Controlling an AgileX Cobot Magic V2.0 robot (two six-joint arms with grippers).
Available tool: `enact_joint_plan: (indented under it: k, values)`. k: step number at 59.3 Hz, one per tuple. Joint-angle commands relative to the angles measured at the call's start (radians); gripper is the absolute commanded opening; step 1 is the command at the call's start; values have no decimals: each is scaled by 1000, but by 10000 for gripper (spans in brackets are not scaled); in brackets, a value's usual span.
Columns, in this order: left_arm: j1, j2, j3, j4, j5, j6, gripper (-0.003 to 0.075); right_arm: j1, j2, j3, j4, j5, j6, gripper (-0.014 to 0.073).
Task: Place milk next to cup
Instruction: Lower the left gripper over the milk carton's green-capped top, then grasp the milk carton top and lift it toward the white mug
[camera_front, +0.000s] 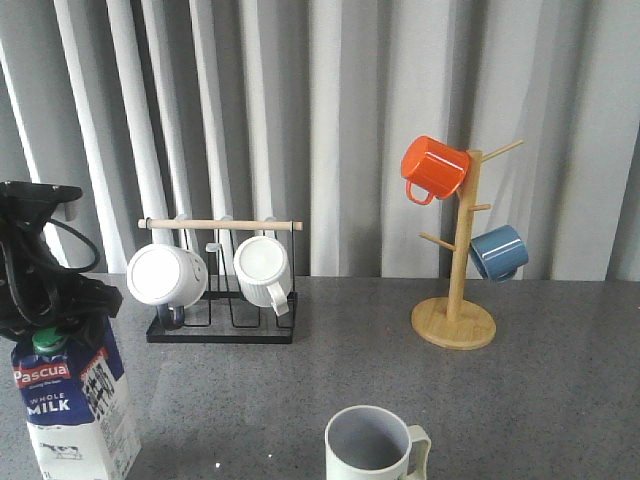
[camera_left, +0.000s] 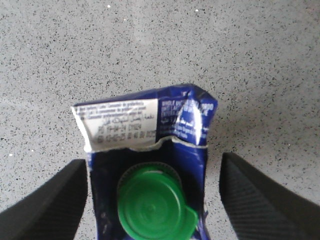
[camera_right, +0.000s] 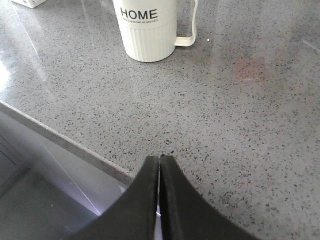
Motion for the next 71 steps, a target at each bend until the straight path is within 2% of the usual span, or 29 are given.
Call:
enact_joint_plan:
  k: [1, 7, 12, 24, 30, 40, 44, 53, 71]
  values:
    - [-5, -22, -30, 19, -16, -10, 520, -7, 8, -27, 7, -68, -1, -6]
    - [-5, -13, -30, 20, -16, -9, 505, -7, 8, -27, 7, -68, -1, -6]
    - [-5, -13, -31, 19, -16, -9, 456, -7, 8, -27, 7, -68, -1, -6]
    - [-5, -28, -35, -29, -18, -9, 243, -7, 8, -27, 7, -68, -1, -6]
    - [-5, -42, -47, -109, -16, 18, 132, -7, 8, -23, 7, -75, -1, -6]
    - [-5, -53, -143, -318, -16, 113, 15, -7, 8, -13, 9, -92, -1, -6]
    - [-6, -53, -187, -428, -16, 149, -9, -7, 8, -13, 9, -93, -1, -6]
    - [-7, -43, -270, -585, -28, 182, -8, -7, 8, -13, 9, -93, -1, -6]
    - [-139, 51, -280, -457, -16, 146, -8, -7, 8, -13, 9, -93, -1, -6]
